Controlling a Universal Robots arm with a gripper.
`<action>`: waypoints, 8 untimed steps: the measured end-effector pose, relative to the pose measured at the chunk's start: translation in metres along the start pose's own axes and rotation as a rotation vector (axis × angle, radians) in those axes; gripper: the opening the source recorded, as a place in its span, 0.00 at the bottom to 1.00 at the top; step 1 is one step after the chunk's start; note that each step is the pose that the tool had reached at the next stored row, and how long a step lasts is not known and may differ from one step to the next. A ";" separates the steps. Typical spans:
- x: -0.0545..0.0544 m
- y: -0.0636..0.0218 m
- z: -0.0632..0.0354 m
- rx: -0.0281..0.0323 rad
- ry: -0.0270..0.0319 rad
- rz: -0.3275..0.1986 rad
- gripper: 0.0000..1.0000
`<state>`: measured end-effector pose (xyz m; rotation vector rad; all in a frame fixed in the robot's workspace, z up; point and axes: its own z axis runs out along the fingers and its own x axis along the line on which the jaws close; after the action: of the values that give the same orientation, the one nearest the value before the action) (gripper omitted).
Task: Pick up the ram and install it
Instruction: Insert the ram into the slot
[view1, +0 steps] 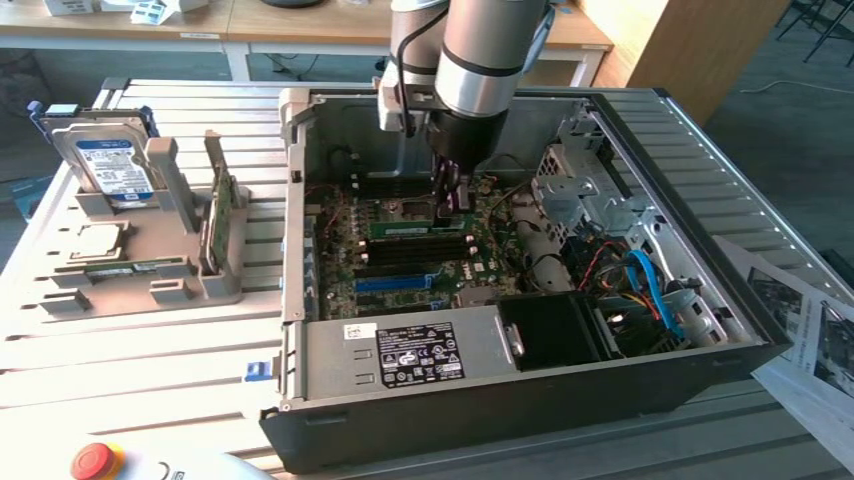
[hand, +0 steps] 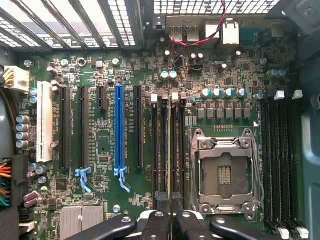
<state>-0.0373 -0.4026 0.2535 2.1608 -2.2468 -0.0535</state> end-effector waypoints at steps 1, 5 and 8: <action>0.000 0.0000 0.0000 0.0000 0.0001 0.000 0.12; 0.002 -0.0001 0.0000 0.0000 -0.0001 0.000 0.12; 0.006 -0.0003 0.0000 0.0001 -0.0001 0.000 0.12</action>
<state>-0.0372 -0.4088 0.2534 2.1609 -2.2469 -0.0536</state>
